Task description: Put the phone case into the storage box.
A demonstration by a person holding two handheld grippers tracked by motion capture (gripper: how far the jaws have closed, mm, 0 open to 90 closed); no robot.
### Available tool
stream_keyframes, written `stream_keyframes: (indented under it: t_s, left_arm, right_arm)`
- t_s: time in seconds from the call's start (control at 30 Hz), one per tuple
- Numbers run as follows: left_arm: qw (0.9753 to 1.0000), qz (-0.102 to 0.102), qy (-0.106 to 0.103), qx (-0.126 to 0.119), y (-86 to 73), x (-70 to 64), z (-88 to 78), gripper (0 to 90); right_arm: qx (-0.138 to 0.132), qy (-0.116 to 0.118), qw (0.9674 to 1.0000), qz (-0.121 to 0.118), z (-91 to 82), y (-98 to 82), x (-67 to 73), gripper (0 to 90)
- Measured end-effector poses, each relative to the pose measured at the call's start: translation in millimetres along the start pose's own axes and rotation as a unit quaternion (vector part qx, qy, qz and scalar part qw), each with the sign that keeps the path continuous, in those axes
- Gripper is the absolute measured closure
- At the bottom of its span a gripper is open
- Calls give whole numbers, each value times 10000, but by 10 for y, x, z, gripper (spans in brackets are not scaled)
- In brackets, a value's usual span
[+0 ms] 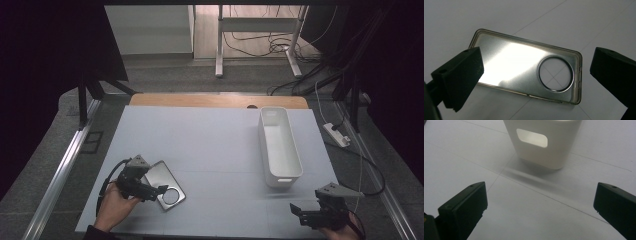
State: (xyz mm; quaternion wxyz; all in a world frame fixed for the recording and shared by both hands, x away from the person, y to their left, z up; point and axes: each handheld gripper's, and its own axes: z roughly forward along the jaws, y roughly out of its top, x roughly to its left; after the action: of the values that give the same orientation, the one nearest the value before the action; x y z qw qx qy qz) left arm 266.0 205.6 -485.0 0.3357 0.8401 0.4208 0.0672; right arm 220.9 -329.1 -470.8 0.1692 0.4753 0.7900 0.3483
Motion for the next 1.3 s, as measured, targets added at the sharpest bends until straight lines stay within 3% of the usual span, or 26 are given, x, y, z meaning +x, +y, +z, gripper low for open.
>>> stream_keyframes:
  t_s: [0.4, 0.53, 0.67, 0.9, 0.93, 1.13, 1.3]
  left_arm:
    - [9998, 162, -37, 113, 195, -57, 151, 16]
    - [9998, 93, -113, 113, 246, -63, 192, 71]
    - [9998, 66, -159, 93, 281, -55, 211, 195]
    - [9997, 121, -129, 140, 312, -50, 237, 511]
    - [9997, 121, -132, 156, 315, -51, 242, 511]
    - [9996, 125, -207, 170, 318, -71, 228, 889]
    - [9993, 152, -226, 238, 296, -63, 260, 890]
  right_arm:
    - [24, -13, 10000, -21, 6, 2, 5, 0]
    - [28, -18, 10000, -26, 7, 2, 6, 0]
    - [40, -25, 10000, -32, 6, 3, 7, 0]
    - [58, -36, 10000, -25, 11, 4, 8, 0]
    - [58, -36, 10000, -25, 11, 4, 8, 0]
    - [73, -40, 10000, -11, 13, 5, 7, 0]
    - [80, -37, 10000, -23, 16, 5, 8, 1]
